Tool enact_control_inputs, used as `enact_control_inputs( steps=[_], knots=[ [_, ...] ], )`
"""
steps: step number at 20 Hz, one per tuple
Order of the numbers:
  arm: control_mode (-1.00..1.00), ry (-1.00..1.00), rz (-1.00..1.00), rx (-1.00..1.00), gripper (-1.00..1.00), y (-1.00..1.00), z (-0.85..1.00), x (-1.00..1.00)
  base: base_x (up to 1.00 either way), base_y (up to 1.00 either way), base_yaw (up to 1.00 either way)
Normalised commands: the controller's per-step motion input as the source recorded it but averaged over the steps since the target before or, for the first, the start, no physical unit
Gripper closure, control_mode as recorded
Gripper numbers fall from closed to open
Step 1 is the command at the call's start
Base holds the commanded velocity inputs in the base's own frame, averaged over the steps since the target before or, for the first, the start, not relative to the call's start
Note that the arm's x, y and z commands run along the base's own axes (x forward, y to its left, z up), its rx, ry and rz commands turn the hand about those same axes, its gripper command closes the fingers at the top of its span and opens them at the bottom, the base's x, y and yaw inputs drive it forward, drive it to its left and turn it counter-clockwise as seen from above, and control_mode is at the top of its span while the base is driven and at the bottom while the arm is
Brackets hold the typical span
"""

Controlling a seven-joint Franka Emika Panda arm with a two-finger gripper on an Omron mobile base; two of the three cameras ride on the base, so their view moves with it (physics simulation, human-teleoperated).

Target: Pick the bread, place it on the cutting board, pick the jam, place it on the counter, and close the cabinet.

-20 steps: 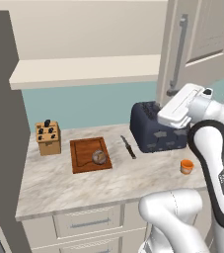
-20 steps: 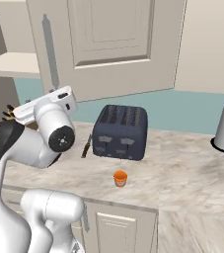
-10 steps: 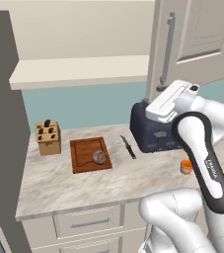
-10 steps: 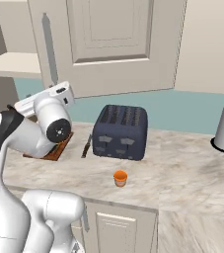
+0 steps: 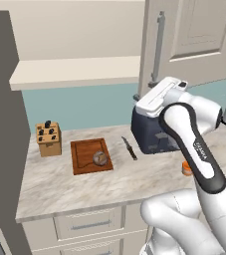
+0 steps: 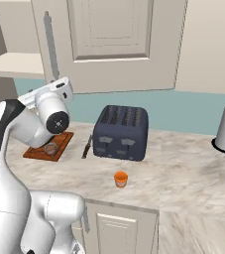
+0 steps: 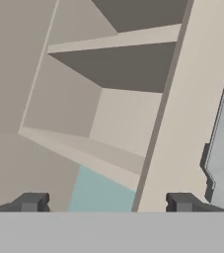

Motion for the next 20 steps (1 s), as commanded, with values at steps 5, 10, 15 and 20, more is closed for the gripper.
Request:
enact_control_inputs(
  steps=[5,10,15,20],
  knots=[
    [-1.0,0.0,0.0,0.0,-1.0,0.13,-0.18,0.49,0.0,0.0,0.0],
    [-1.0,0.0,0.0,0.0,-1.0,0.12,-0.17,0.46,0.0,0.0,0.0],
    [-1.0,0.0,0.0,0.0,-1.0,0.12,-0.17,0.43,0.0,0.0,0.0],
    [-1.0,0.0,0.0,0.0,-1.0,0.09,-0.16,0.39,0.0,0.0,0.0]
  ],
)
